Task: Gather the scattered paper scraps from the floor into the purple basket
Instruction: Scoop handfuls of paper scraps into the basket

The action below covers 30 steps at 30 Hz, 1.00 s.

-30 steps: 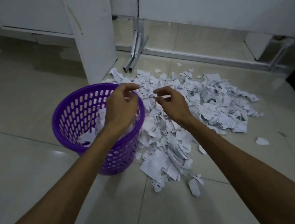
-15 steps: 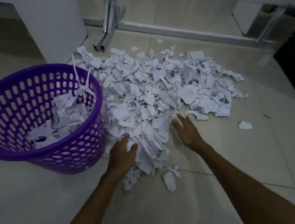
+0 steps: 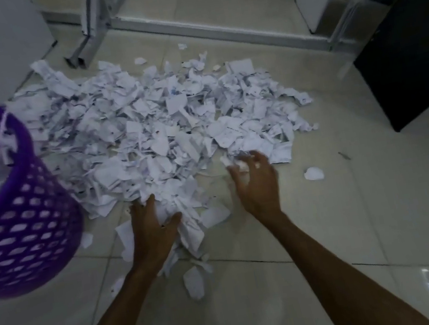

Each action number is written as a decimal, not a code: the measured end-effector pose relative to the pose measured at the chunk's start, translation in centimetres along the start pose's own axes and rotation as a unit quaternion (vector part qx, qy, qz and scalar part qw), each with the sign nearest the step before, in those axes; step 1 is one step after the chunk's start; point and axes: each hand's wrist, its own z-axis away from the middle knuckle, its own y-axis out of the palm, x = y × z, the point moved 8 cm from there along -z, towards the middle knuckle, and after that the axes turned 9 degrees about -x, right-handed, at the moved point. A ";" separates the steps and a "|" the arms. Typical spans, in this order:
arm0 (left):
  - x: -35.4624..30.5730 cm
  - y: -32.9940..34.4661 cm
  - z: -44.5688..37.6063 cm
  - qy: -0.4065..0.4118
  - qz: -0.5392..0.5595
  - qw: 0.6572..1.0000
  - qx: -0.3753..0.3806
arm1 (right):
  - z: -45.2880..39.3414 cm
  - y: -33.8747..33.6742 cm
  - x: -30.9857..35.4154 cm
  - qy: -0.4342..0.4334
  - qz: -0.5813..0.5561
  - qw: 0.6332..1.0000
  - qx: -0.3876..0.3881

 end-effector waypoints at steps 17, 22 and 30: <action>-0.8 -0.4 0.2 -0.004 0.022 1.000 0.019 | 7.1 6.2 1.4 0.145 -0.029 0.964 0.220; -0.3 -3.3 -0.1 0.000 0.058 0.997 0.046 | 8.5 5.8 7.1 0.070 -0.077 0.967 0.234; 1.6 -5.9 -0.2 -0.040 0.093 0.994 0.052 | 10.2 6.6 9.0 -0.005 -0.102 0.950 0.295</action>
